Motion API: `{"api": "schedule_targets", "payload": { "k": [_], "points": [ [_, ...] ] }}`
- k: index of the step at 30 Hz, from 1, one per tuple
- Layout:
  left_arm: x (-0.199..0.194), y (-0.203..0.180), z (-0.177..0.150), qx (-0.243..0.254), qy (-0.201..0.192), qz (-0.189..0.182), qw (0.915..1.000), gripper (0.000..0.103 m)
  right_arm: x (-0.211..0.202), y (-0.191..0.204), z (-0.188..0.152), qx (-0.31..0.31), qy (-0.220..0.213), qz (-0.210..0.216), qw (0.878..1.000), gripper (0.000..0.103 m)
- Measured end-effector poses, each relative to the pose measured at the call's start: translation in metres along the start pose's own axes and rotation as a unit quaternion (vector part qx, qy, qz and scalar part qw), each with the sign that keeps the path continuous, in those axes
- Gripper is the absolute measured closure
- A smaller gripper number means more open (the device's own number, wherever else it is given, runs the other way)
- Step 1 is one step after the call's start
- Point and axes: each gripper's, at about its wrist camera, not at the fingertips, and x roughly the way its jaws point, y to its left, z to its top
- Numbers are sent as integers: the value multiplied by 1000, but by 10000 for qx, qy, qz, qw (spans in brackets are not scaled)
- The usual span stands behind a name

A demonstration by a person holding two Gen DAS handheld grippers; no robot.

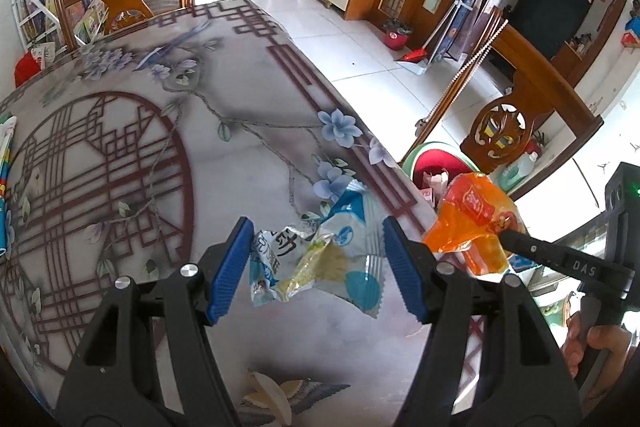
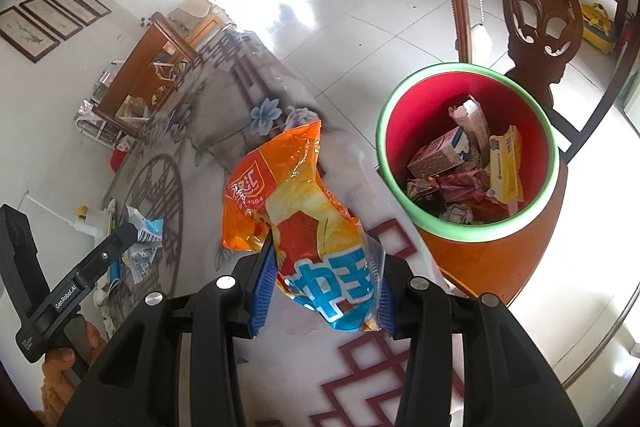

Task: Collect trash
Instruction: 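Carry the blue-white wrapper and orange snack bag toward the red bucket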

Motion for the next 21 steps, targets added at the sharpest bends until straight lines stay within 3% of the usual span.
{"api": "schedule_targets", "payload": {
  "k": [21],
  "points": [
    [16,-28,12,177,43,-167,9997,39,-19,-30,16,249,-213,-172,9993,61]
  ]
}}
